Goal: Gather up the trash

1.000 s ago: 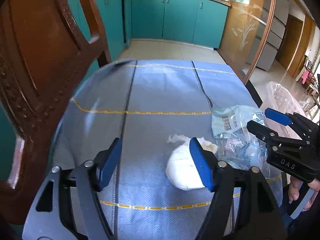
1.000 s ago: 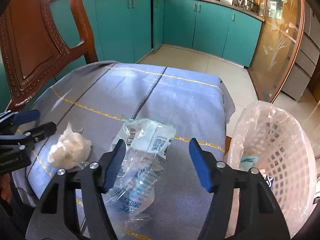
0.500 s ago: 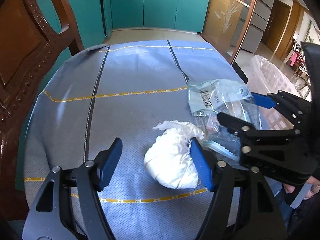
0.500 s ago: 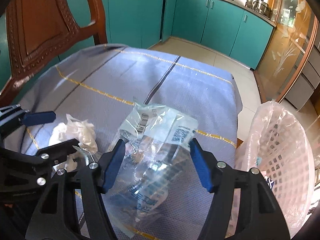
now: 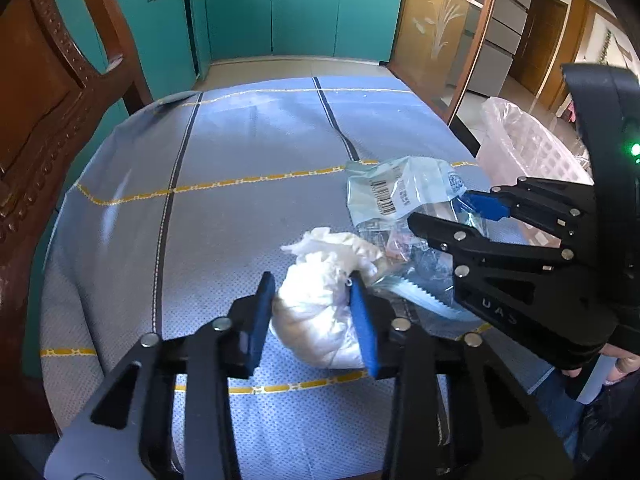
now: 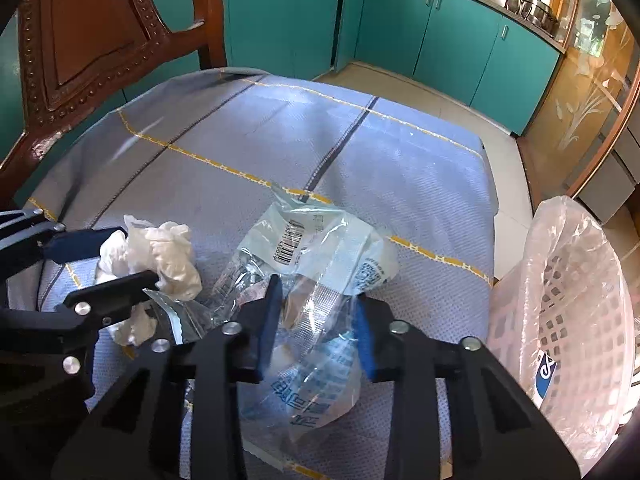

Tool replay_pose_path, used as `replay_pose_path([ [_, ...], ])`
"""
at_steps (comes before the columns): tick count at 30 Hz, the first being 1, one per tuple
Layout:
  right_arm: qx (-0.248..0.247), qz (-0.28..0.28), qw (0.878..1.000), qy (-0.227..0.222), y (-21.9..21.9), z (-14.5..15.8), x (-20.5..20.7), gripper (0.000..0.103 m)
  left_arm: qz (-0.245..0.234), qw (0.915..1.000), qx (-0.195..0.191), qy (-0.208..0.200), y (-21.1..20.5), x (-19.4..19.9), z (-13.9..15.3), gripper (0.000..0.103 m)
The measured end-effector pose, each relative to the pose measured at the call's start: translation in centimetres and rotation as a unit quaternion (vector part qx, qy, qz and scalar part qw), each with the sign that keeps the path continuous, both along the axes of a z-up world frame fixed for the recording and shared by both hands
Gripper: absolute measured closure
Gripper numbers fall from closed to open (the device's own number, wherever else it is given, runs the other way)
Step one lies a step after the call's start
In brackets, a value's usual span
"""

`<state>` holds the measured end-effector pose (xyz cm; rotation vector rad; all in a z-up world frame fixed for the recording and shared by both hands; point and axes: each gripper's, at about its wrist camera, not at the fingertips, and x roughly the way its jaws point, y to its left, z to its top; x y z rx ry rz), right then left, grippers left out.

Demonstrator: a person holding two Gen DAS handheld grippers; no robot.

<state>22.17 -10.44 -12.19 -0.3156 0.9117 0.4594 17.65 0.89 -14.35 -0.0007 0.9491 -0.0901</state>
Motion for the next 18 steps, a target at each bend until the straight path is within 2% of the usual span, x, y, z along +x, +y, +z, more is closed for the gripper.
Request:
replay_pose_path([
  [3, 0.005, 0.002, 1.000, -0.012, -0.1, 0.6, -0.3, 0.074, 0.006, 0.9999, 0.007, -0.007, 0.0, -0.1, 0.3, 0.070],
  [12, 0.039, -0.026, 0.997, -0.054, -1.9, 2.9, -0.4, 0.075, 0.039, 0.9978, 0.018, -0.049, 1.4, -1.0, 3.0, 0.070],
  [18, 0.035, -0.021, 0.997, -0.059, -1.8, 3.0, -0.7, 0.075, 0.040, 0.9979, 0.019, -0.048, 1.2, -1.1, 3.1, 0.070],
])
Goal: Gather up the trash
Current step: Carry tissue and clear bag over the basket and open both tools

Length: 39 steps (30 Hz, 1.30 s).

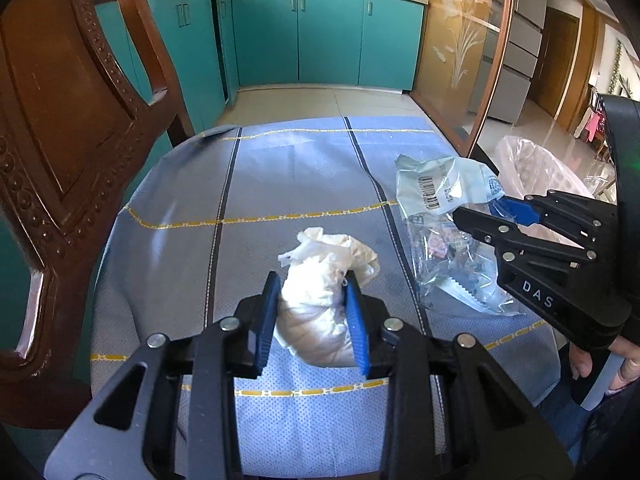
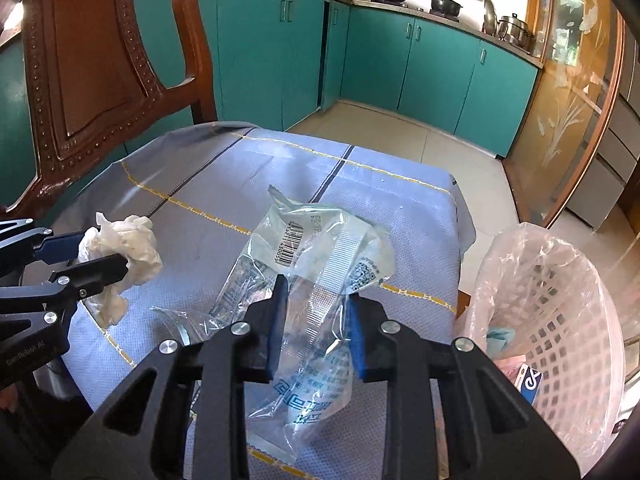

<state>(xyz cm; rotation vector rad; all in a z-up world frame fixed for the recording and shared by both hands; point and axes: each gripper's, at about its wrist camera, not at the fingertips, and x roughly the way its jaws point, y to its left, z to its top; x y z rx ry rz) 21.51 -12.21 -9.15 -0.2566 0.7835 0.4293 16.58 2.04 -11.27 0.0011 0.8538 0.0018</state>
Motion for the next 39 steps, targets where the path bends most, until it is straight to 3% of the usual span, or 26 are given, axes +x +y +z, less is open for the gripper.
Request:
replay_pose_path([
  [17, 0.020, 0.007, 1.000, -0.020, -0.4, 1.0, -0.8, 0.075, 0.031, 0.9994, 0.004, -0.017, 1.4, -0.6, 1.0, 0.070],
  [26, 0.071, 0.000, 0.994, -0.082, -2.4, 4.2, -2.3, 0.075, 0.047, 0.9979, -0.002, -0.045, 2.2, -0.9, 2.8, 0.070],
  [33, 0.130, -0.073, 0.975, -0.165, -9.0, 8.3, -3.3, 0.075, 0.012, 0.9968, -0.013, -0.079, -0.3, 0.1, 5.2, 0.070],
  [39, 0.120, -0.193, 0.958, -0.173, -16.6, 8.7, -3.2, 0.075, -0.051, 0.9942, -0.021, -0.092, -4.8, 1.7, 6.3, 0.070],
])
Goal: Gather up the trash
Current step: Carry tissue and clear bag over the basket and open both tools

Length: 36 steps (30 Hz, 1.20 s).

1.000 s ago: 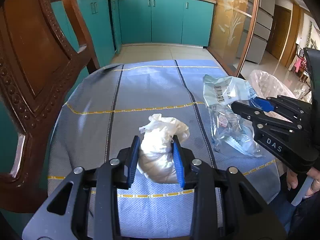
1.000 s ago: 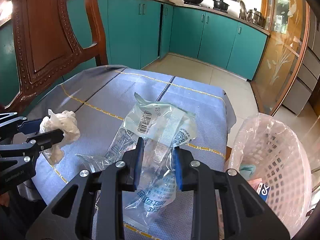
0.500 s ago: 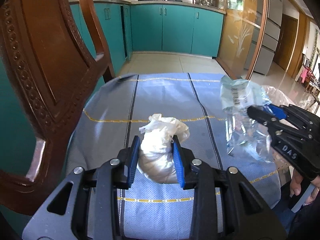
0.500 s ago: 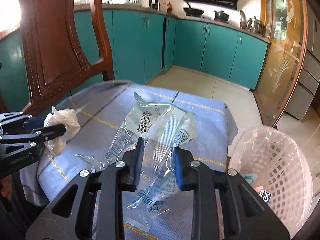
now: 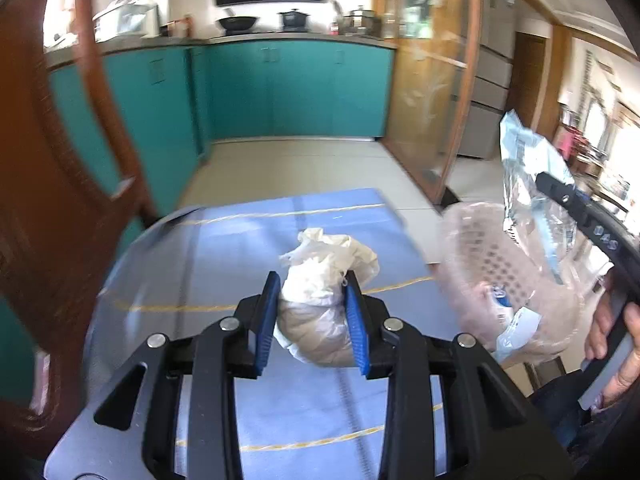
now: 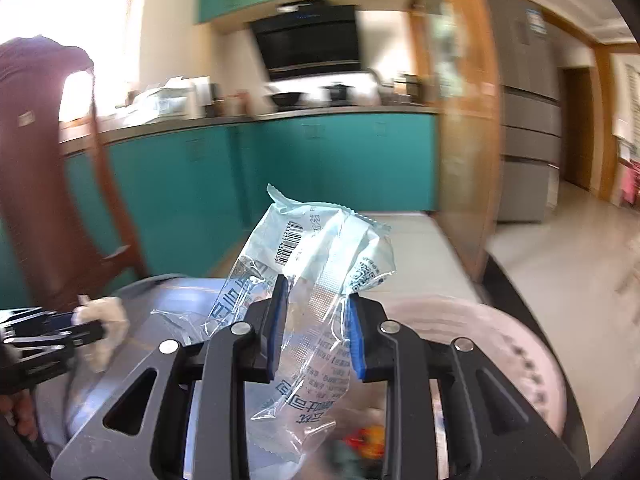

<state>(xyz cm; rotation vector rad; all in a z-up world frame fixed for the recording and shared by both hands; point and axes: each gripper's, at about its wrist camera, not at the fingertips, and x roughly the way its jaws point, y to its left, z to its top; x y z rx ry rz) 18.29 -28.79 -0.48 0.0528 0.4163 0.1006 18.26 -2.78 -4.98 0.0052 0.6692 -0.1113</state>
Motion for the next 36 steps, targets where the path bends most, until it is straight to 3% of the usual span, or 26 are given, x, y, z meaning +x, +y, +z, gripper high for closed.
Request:
replay_pose_path([
  [5, 0.004, -0.084, 0.996, 0.007, -5.1, -0.8, -1.1, 0.075, -0.063, 0.9980, 0.000, -0.007, -5.1, 1.5, 0.4, 0.070],
  [11, 0.051, -0.161, 0.985, -0.024, -10.7, -0.8, -3.4, 0.075, -0.119, 0.9929, -0.004, -0.003, -10.5, 3.6, 0.1, 0.070],
  [17, 0.061, -0.148, 0.987, -0.024, -11.0, -1.0, -3.2, 0.075, -0.164, 0.9864, -0.001, 0.011, -15.9, 5.1, -1.3, 0.070],
  [21, 0.106, -0.114, 0.985, -0.079, -11.2, 0.0, -4.4, 0.075, -0.187, 0.9819, 0.004, 0.031, -18.7, 6.6, -2.9, 0.070],
  [22, 0.113, -0.105, 0.985, -0.073, -11.3, -0.1, -4.1, 0.075, -0.194, 0.9803, 0.005, 0.038, -19.3, 6.9, -3.4, 0.070],
  [27, 0.075, -0.117, 0.989, 0.043, -10.1, -2.8, -0.3, 0.075, -0.208, 0.9757, 0.013, 0.067, -21.2, 7.9, -5.5, 0.068],
  [29, 0.064, -0.105, 0.989, 0.079, -9.3, -3.7, 1.0, 0.075, -0.212, 0.9747, 0.017, 0.071, -21.4, 8.0, -5.9, 0.062],
  [31, 0.050, -0.100, 0.989, 0.098, -8.7, -4.2, 1.7, 0.075, -0.208, 0.9755, 0.020, 0.069, -21.1, 8.0, -5.9, 0.040],
  [32, 0.041, -0.102, 0.988, 0.107, -8.4, -4.5, 1.9, 0.073, -0.204, 0.9766, 0.019, 0.066, -20.8, 8.0, -5.8, 0.037],
  [36, 0.046, -0.109, 0.988, 0.101, -7.9, -4.7, 2.0, 0.052, -0.181, 0.9818, 0.017, 0.055, -18.9, 7.8, -5.1, 0.024],
])
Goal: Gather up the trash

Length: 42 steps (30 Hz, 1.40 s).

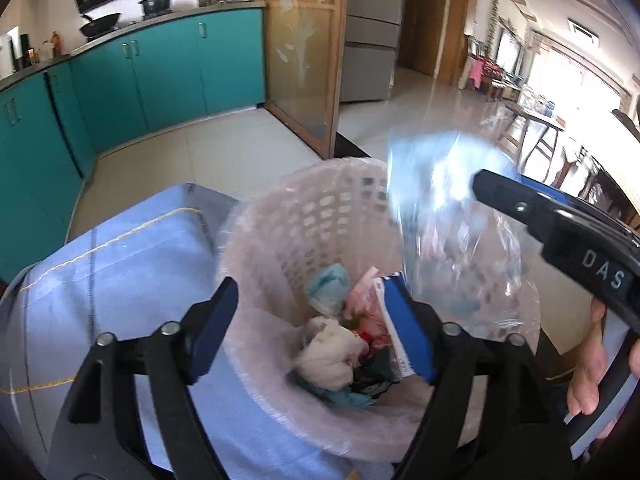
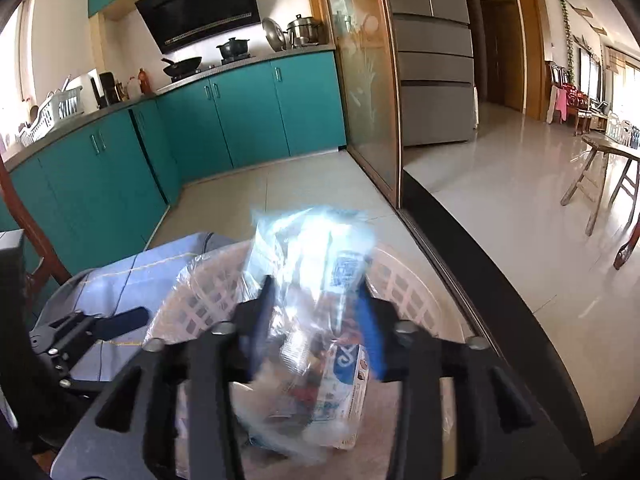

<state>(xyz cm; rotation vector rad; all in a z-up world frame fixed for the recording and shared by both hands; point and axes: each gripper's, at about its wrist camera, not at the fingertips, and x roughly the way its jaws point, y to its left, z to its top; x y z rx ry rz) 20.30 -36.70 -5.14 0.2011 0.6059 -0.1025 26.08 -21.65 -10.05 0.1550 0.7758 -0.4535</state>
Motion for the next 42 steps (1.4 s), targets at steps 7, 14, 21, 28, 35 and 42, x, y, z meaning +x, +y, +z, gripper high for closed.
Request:
replay_pose_path([
  [7, 0.010, -0.006, 1.000, -0.024, -0.1, 0.6, -0.8, 0.031, 0.060, 0.9979, -0.016, -0.019, 4.7, -1.1, 1.8, 0.014],
  [14, -0.013, -0.026, 0.997, -0.066, 0.8, 1.5, -3.1, 0.016, 0.107, 0.9923, -0.010, -0.062, 9.1, -5.4, 3.6, 0.004],
  [21, -0.109, -0.049, 0.990, -0.069, 6.0, 1.4, -10.8, 0.005, 0.124, 0.9875, -0.015, -0.096, 12.2, -11.5, 5.8, 0.003],
  [28, -0.152, -0.042, 0.985, -0.068, 9.4, 4.0, -15.5, 0.003, 0.129, 0.9830, -0.029, -0.127, 14.3, -17.0, 8.7, 0.003],
  [35, -0.154, -0.035, 0.982, -0.101, 11.5, 6.8, -20.0, 0.003, 0.154, 0.9743, -0.018, -0.164, 16.3, -22.6, 11.2, 0.003],
  [42, -0.178, -0.004, 0.977, -0.121, 14.4, 7.8, -22.0, 0.003, 0.171, 0.9698, -0.027, -0.172, 18.2, -26.3, 12.3, 0.003],
])
